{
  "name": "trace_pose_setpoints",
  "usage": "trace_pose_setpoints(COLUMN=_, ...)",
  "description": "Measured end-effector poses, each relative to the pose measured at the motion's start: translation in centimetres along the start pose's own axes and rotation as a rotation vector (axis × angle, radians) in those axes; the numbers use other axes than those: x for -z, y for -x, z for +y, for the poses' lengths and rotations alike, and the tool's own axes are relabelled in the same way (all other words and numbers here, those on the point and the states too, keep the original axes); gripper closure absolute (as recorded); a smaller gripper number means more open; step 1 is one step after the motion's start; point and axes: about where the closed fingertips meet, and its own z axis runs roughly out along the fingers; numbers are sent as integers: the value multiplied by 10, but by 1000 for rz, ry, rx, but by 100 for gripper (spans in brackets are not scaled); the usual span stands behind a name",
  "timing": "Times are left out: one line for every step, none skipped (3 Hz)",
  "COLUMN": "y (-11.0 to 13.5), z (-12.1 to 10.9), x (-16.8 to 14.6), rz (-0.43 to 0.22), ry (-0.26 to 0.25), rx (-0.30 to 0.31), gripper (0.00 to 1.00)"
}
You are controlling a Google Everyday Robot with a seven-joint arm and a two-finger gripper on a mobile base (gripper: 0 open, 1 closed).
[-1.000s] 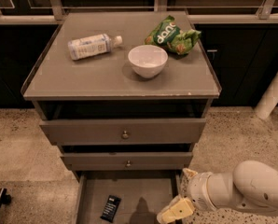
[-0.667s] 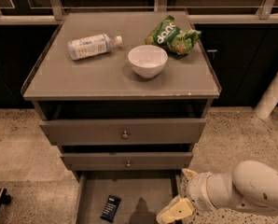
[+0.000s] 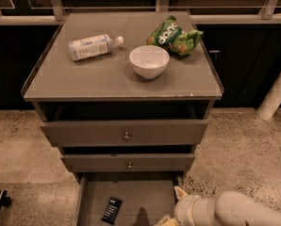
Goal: Pick rxbar blueberry from bottom drawer and place on counter
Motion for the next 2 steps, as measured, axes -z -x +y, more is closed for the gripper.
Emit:
trace_pose_setpoints(y=-18, z=-16, x=-54, rz=-33, ry=-31, rx=-30, gripper=0)
trace_pose_setpoints(y=-20, z=-30, x=-62, rz=-52, ry=-88, rx=-51, gripper=0)
